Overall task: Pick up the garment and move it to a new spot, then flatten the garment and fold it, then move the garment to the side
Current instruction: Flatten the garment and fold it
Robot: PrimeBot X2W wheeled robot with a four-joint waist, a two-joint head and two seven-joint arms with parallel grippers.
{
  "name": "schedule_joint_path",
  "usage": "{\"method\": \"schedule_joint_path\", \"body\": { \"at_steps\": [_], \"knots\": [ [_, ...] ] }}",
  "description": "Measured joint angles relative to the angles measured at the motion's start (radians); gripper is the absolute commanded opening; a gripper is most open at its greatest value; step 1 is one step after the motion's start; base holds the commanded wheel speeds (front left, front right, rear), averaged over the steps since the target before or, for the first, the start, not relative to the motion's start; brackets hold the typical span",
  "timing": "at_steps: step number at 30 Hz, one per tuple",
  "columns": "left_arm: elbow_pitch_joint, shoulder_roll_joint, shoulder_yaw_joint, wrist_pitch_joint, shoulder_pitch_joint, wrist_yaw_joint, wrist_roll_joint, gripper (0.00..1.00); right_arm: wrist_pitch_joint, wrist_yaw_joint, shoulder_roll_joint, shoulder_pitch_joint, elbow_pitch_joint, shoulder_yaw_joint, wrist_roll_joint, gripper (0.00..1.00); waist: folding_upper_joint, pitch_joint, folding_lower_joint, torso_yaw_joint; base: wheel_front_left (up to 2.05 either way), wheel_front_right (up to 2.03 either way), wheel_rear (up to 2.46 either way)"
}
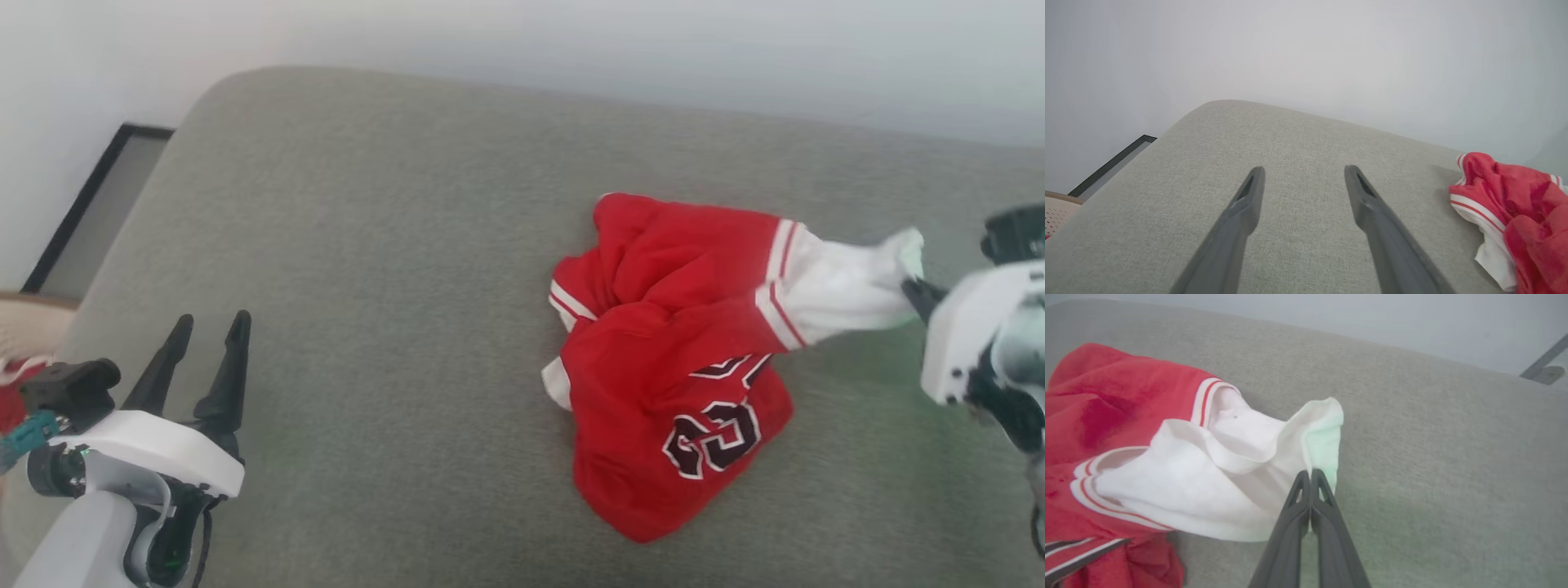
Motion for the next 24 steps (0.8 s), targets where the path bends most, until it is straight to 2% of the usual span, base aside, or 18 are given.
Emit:
{"method": "schedule_joint_path", "body": {
  "at_steps": [9, 13, 17, 19, 20, 24],
  "knots": [
    [-0.023, 0.017, -0.001, 0.018, 0.009, 0.012, -0.003, 1.0, 0.068, 0.0, 0.041, 0.224, -0.096, -0.211, -0.051, 0.0, 0.0, -0.038, 0.0, -0.067, 0.0, 0.0, 0.0],
    [-0.026, 0.019, -0.004, 0.025, 0.008, 0.014, -0.003, 1.0, 0.088, 0.0, 0.095, 0.268, -0.077, -0.274, -0.076, 0.0, 0.0, -0.037, 0.0, -0.072, 0.0, 0.0, 0.0],
    [-0.024, 0.022, -0.012, 0.034, 0.007, 0.013, -0.003, 1.0, 0.099, 0.0, 0.131, 0.265, -0.02, -0.294, -0.097, 0.02, 0.0, -0.035, 0.0, -0.075, 0.0, 0.0, 0.0],
    [-0.021, 0.024, -0.017, 0.035, 0.004, 0.012, -0.003, 1.0, 0.103, 0.0, 0.14, 0.252, 0.014, -0.297, -0.114, 0.48, 0.0, -0.036, 0.0, -0.076, 0.0, 0.0, 0.0],
    [-0.021, 0.024, -0.018, 0.037, 0.002, 0.01, -0.003, 1.0, 0.105, 0.0, 0.143, 0.238, 0.031, -0.297, -0.118, 1.0, 0.0, -0.038, 0.0, -0.077, 0.0, 0.0, 0.0],
    [-0.02, 0.03, -0.037, 0.054, -0.004, 0.007, -0.002, 1.0, 0.112, 0.0, 0.154, 0.208, 0.069, -0.29, -0.132, 1.0, 0.0, -0.048, 0.0, -0.081, 0.0, 0.0, 0.0]
  ]
}}
